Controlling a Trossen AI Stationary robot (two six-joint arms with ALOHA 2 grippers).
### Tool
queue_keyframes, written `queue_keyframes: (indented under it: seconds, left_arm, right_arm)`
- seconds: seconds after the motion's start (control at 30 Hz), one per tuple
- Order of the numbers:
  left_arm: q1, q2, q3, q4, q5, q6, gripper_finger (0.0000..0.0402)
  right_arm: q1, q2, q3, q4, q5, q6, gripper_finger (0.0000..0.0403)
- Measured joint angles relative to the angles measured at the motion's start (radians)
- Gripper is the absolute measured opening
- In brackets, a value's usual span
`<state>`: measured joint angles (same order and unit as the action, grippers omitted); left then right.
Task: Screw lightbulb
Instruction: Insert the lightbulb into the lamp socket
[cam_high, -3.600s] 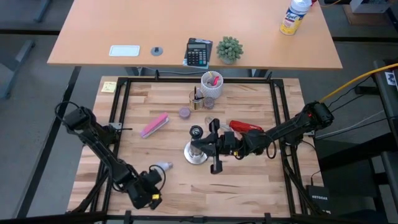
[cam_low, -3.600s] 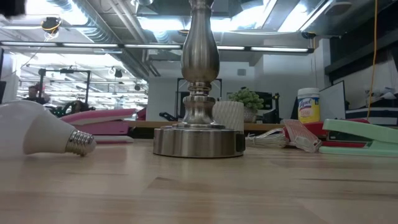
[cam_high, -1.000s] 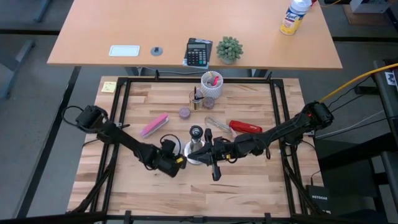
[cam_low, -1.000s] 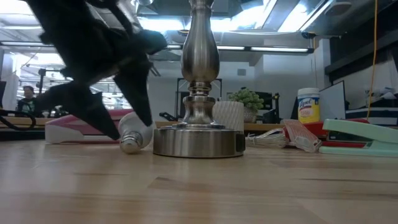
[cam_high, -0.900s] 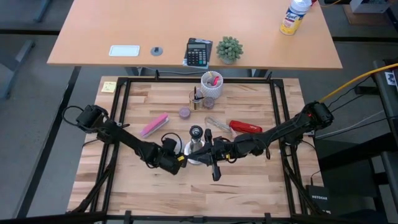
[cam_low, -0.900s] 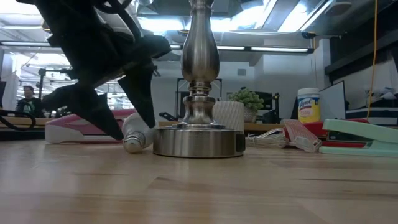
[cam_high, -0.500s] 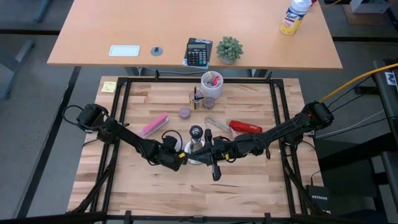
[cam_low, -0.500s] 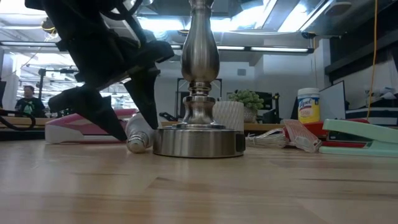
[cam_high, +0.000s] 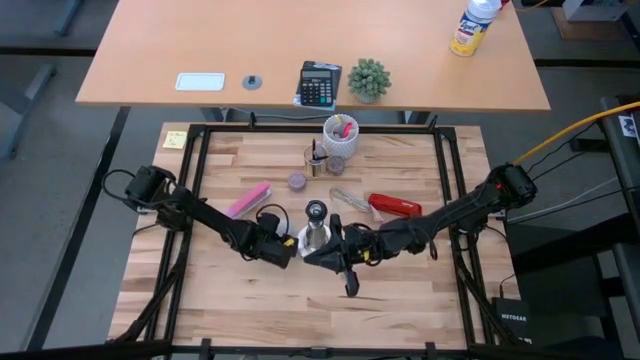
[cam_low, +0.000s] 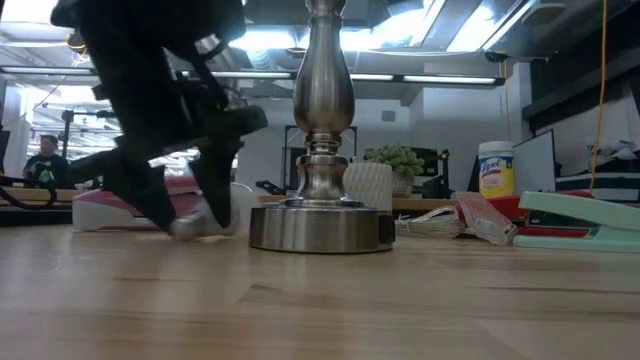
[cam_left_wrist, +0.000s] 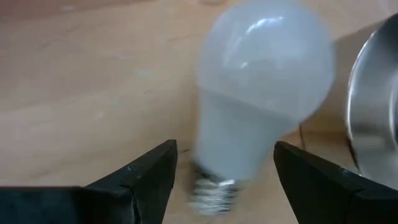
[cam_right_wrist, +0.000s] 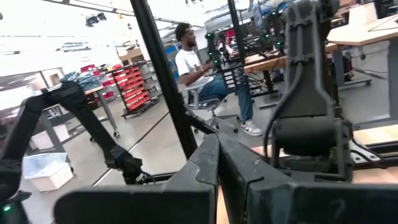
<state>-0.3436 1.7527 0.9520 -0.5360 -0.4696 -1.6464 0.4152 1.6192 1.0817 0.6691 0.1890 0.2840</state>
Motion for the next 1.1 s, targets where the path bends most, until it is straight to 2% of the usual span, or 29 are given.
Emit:
queue_keyframes:
  seconds: [0.43, 0.57, 0.83, 1.1]
  left_arm:
    - [0.047, -0.001, 0.002, 0.000, -0.003, 0.112, 0.0254]
    - [0.045, -0.001, 0.002, 0.001, -0.001, 0.116, 0.0229]
    - [0.042, -0.001, 0.002, 0.001, 0.008, 0.113, 0.0151]
    - [0.041, -0.009, 0.003, 0.001, 0.037, 0.112, 0.0153]
  right_arm:
    - [0.000, 0.000, 0.000, -0.015, -0.002, 0.000, 0.0010]
    - [0.000, 0.000, 0.000, -0.015, -0.001, 0.000, 0.0010]
    - [0.000, 0.000, 0.000, -0.015, -0.001, 0.000, 0.0010]
    - [0.000, 0.000, 0.000, -0.015, -0.001, -0.001, 0.0010]
